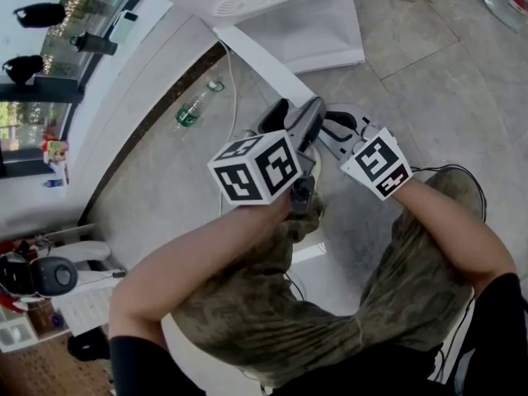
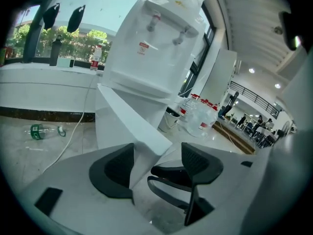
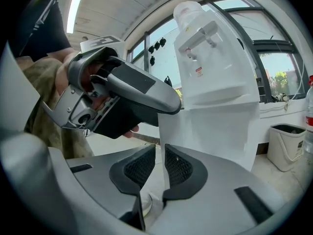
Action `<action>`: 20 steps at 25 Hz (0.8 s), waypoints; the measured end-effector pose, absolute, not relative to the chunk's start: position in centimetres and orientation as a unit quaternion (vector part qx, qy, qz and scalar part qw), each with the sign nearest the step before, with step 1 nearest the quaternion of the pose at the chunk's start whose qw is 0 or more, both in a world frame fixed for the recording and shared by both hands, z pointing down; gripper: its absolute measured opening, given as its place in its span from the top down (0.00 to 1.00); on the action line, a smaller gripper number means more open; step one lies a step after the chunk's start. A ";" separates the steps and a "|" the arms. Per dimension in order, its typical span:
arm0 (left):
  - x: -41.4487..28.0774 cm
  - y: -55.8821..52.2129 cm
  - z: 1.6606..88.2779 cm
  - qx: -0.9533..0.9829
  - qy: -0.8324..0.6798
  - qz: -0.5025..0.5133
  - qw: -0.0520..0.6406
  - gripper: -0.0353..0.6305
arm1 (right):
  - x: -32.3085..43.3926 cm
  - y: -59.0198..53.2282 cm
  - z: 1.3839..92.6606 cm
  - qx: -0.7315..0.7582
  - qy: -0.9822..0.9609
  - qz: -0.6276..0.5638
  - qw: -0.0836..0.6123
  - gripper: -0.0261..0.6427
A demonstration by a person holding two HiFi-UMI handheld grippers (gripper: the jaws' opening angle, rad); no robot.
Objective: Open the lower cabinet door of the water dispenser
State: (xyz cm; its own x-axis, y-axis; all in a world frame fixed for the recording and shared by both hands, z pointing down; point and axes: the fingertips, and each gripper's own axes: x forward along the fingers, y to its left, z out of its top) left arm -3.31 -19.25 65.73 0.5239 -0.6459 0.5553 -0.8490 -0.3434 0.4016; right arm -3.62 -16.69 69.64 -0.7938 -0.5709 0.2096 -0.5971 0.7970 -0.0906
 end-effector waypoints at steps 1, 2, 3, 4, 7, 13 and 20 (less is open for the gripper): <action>-3.5 -19.1 65.8 0.804 -0.466 0.153 0.337 0.52 | -3.8 -16.6 69.7 0.308 -0.944 0.076 0.086 0.88; -3.7 -19.0 65.9 0.801 -0.468 0.155 0.338 0.52 | -4.0 -16.5 69.7 0.307 -0.945 0.076 0.085 0.89; -4.0 -18.9 66.0 0.798 -0.471 0.160 0.339 0.52 | -4.2 -16.4 69.7 0.306 -0.945 0.076 0.084 0.89; -4.3 -18.8 66.1 0.795 -0.474 0.166 0.341 0.53 | -4.4 -16.3 69.7 0.304 -0.946 0.076 0.083 0.89; -5.0 -18.5 66.2 0.784 -0.483 0.176 0.349 0.54 | -5.2 -16.0 69.7 0.296 -0.949 0.075 0.083 0.89; -6.1 -18.2 66.3 0.772 -0.499 0.175 0.352 0.58 | -6.3 -15.6 69.7 0.282 -0.953 0.078 0.086 0.91; -7.4 -17.7 66.4 0.774 -0.499 0.193 0.339 0.62 | -7.5 -14.9 69.8 0.271 -0.955 0.081 0.089 0.90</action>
State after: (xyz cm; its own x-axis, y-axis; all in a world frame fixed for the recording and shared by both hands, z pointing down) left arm -7.43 -17.72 66.38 0.4282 -0.6414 0.6365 -0.9028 -0.2724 0.3329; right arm -7.52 -14.93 69.80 -0.8374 -0.5027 0.2145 -0.5318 0.8401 -0.1073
